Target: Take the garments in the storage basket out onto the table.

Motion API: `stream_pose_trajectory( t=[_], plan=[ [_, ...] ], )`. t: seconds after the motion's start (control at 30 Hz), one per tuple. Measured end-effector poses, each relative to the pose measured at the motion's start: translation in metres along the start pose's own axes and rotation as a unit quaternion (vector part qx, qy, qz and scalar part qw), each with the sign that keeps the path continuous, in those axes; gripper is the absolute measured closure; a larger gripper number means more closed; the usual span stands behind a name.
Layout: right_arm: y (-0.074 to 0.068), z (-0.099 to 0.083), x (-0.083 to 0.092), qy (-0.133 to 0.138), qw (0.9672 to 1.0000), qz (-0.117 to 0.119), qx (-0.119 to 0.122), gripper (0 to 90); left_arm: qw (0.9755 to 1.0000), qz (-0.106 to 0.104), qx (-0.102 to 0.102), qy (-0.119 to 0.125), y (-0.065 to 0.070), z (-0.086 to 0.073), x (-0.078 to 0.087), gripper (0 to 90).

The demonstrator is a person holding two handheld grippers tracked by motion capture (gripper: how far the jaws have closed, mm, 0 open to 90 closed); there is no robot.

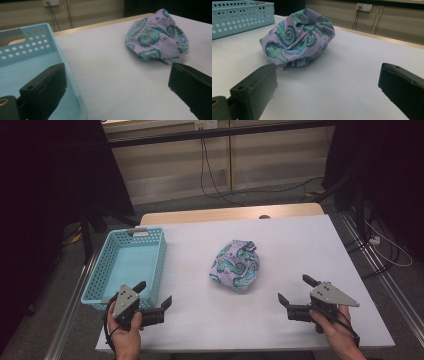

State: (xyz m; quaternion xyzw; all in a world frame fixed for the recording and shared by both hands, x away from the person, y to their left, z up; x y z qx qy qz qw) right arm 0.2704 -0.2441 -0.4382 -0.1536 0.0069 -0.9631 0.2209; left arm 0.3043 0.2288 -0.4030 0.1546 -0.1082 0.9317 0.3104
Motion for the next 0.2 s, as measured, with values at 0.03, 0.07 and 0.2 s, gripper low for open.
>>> stream_pose_trajectory(
  t=[0.03, 0.07, 0.2],
  plan=[
    [0.0, 0.0001, 0.0002, 0.001, 1.0, 0.0, 0.0, 1.8, 0.9999, 0.009, 0.005, 0.0, 0.0017, 0.0, -0.0022, 2.3],
    [0.0, 0.0004, 0.0006, 0.003, 1.0, 0.0, 0.0, 1.8, 0.9999, 0.011, 0.003, -0.002, 0.0026, 0.0003, -0.0039, 2.4],
    [-0.0003, 0.001, 0.0015, 0.006, 1.0, -0.002, 0.003, 1.8, 0.9999, 0.01, -0.009, -0.009, 0.0043, 0.001, -0.0036, 2.5]
  ],
)
Point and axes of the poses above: each handheld gripper's, and its own axes: x roughly backward along the jaws, z roughly out of its top, y roughly to its right, the point moved 1 cm from there along -x, roughly forward along the jaws, and after that the axes turned 6 degrees about -x, right-handed, at the moved point
